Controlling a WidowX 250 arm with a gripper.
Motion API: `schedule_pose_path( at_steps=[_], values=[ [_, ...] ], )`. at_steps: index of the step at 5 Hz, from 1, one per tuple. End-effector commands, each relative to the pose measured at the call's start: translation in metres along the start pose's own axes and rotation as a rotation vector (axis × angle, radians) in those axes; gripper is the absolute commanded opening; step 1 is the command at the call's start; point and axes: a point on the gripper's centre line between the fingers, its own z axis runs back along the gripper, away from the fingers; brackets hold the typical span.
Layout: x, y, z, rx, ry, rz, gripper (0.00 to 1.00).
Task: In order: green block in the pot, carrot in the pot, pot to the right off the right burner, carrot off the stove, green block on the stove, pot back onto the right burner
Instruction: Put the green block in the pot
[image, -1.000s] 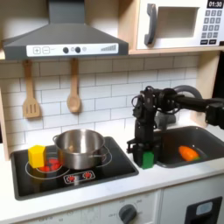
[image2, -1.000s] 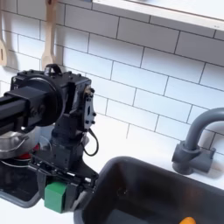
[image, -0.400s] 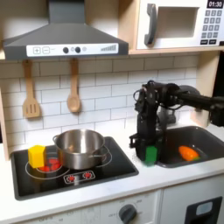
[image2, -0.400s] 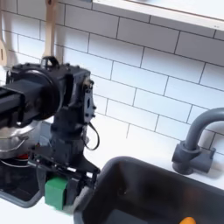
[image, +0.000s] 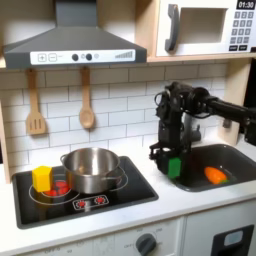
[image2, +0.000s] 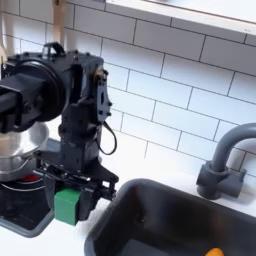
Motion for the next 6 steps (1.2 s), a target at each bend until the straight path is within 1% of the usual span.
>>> schedule_pose_path(
  at_steps=[1, 2, 3, 5, 6],
  values=[
    [0.0, 0.004, 0.023, -0.021, -0.033, 0.002, 0.0],
    [-0.001, 0.008, 0.031, -0.024, -0.036, -0.002, 0.0],
    [0.0, 0.014, 0.039, -0.025, -0.05, 0.006, 0.0],
    [0.011, 0.04, 0.069, -0.016, -0.126, 0.083, 0.0],
    [0.014, 0.05, 0.08, -0.004, -0.16, 0.114, 0.0]
  ],
)
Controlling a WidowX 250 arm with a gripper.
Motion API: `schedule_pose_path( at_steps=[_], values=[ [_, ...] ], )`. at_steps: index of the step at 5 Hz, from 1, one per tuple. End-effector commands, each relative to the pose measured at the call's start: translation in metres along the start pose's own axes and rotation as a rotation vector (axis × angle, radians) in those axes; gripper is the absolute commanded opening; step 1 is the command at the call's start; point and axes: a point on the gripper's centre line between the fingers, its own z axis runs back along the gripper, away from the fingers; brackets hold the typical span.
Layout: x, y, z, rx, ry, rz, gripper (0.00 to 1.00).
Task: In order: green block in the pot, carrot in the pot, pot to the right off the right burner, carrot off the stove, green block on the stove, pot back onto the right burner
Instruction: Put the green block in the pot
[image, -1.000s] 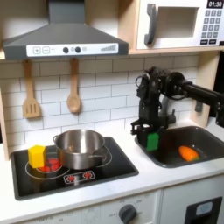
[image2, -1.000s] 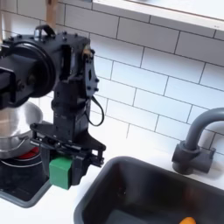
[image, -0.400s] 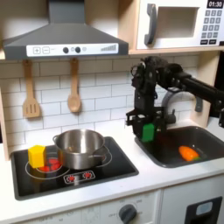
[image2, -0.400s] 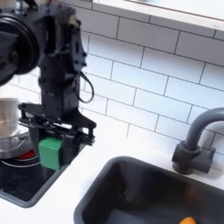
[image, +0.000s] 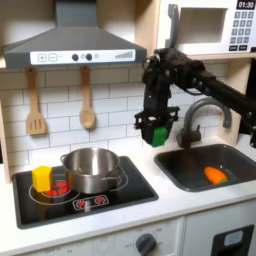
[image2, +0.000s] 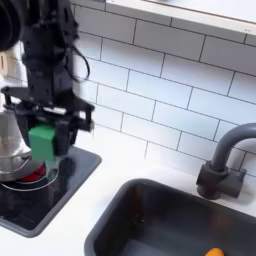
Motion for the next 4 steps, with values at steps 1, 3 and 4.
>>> schedule_pose_path(
  at_steps=[1, 3, 4],
  values=[
    [0.017, 0.018, -0.001, 0.018, -0.018, 0.055, 0.0],
    [0.035, 0.039, -0.006, 0.037, -0.032, 0.084, 0.0],
    [0.042, 0.049, -0.009, 0.044, -0.031, 0.105, 0.0]
  ],
)
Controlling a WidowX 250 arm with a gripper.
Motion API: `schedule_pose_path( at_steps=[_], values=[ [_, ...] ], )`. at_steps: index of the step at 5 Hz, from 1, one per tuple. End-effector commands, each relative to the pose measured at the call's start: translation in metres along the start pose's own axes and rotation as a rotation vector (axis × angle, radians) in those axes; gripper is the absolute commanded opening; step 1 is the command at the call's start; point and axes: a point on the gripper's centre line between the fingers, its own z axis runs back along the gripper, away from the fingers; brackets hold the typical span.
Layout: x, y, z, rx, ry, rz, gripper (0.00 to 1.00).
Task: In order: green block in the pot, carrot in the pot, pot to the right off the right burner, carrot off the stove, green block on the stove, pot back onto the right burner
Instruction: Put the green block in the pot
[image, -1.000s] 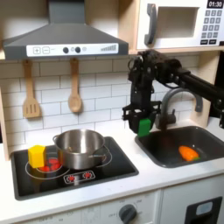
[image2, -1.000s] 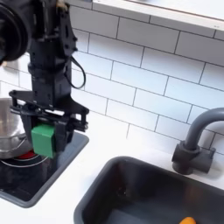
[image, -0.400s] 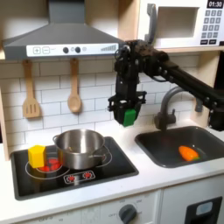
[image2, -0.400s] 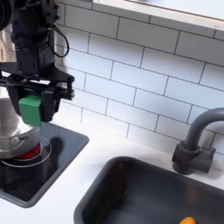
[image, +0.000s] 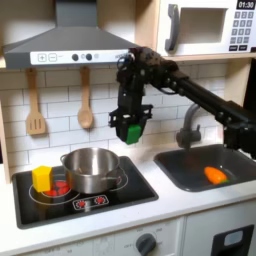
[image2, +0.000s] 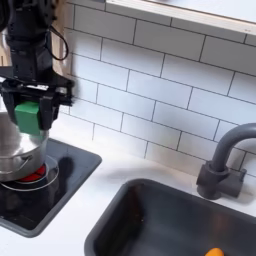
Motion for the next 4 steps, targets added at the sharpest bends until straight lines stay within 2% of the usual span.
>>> schedule_pose_path(
  at_steps=[1, 3, 4],
  values=[
    [0.014, 0.017, -0.005, 0.023, -0.001, 0.031, 0.0],
    [0.016, 0.036, -0.002, 0.047, -0.01, 0.061, 0.0],
    [0.015, 0.044, -0.003, 0.043, -0.008, 0.082, 0.0]
  ],
)
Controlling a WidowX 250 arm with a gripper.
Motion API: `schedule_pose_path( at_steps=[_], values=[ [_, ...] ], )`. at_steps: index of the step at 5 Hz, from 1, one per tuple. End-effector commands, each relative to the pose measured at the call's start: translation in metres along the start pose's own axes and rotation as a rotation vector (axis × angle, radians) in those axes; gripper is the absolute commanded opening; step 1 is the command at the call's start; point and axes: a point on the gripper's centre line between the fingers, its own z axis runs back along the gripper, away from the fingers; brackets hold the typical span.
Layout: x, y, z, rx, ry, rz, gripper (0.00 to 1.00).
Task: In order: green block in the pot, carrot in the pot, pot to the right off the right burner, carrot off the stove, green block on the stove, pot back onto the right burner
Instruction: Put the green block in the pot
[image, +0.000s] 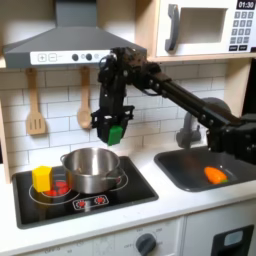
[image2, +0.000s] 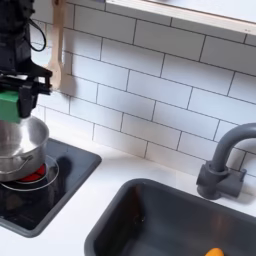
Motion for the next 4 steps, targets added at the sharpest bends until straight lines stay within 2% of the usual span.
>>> schedule_pose_path(
  at_steps=[1, 3, 4],
  values=[
    [0.0012, 0.0238, 0.0001, 0.018, -0.004, 0.053, 0.0],
    [0.0044, 0.0255, -0.0045, 0.015, -0.006, 0.05, 0.0],
    [0.0035, 0.0244, -0.0089, 0.003, 0.003, 0.026, 1.0]
  ],
)
